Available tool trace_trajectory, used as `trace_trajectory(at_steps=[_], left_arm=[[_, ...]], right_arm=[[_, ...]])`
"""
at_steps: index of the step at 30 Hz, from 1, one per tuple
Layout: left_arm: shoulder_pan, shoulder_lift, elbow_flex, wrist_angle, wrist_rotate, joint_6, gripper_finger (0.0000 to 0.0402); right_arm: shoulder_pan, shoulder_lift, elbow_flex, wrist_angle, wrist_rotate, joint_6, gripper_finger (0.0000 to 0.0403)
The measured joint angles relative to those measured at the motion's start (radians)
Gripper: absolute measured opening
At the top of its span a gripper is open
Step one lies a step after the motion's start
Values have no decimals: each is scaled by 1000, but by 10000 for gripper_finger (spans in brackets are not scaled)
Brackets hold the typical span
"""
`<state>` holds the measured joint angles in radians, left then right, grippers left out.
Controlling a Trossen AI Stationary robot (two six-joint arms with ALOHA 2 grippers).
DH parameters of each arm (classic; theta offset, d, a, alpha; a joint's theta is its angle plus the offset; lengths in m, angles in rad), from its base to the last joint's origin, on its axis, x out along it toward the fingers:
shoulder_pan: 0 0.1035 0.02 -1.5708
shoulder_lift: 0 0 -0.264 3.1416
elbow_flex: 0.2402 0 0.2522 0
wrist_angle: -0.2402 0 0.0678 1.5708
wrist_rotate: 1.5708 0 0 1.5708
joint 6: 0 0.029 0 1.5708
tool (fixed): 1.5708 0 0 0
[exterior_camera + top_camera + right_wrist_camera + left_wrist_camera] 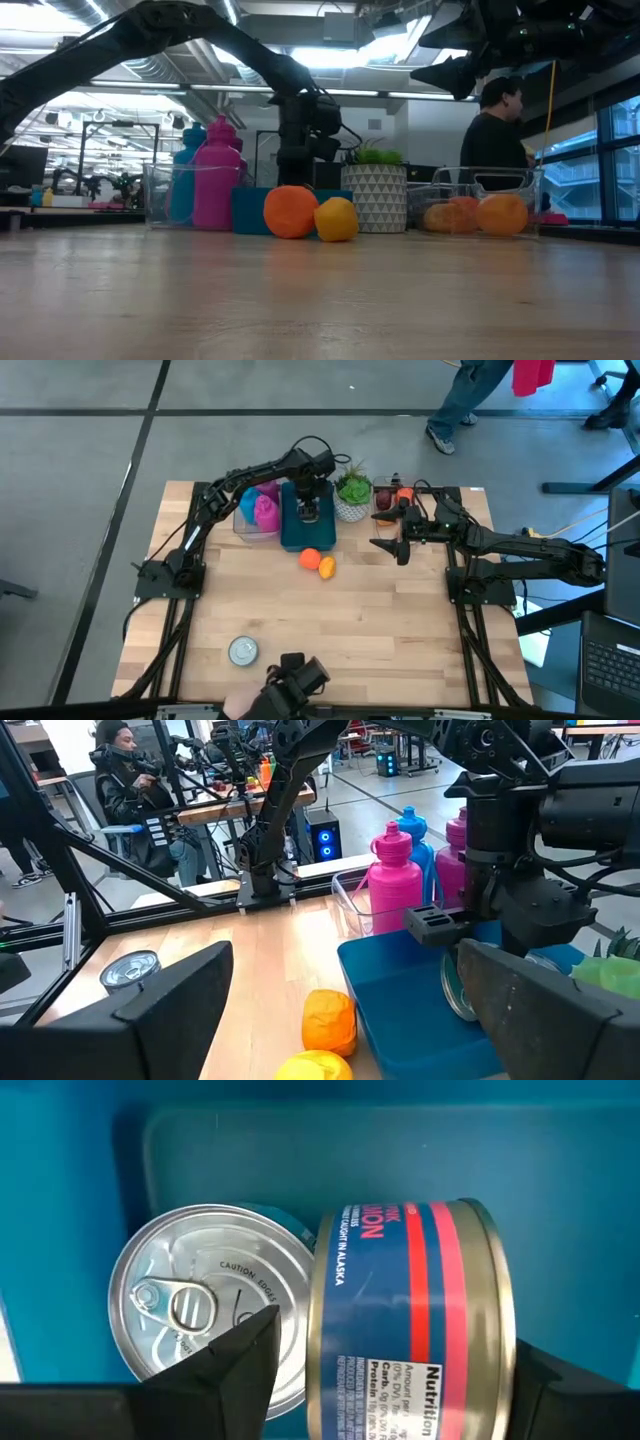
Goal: Pick & Place Food Item
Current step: Put the blue pink tuna can into the blue bin, then put the lemon into the right transparent bin
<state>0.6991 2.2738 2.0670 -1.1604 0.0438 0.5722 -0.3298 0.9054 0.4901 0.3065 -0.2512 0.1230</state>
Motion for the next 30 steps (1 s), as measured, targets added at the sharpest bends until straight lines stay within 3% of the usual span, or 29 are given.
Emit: trace_trajectory(at_steps=[8,14,30], left_arm=[[-17,-4,0,5,-55,14,280],[-18,-4,73,-42,-68,-12,299],[-18,-4,270,-179,-10,-47,308]], right_arm=[[0,0,0,0,-2,0,381],[0,0,0,-10,-3,-3,381],[0,0,0,-16,-29,-30,382]])
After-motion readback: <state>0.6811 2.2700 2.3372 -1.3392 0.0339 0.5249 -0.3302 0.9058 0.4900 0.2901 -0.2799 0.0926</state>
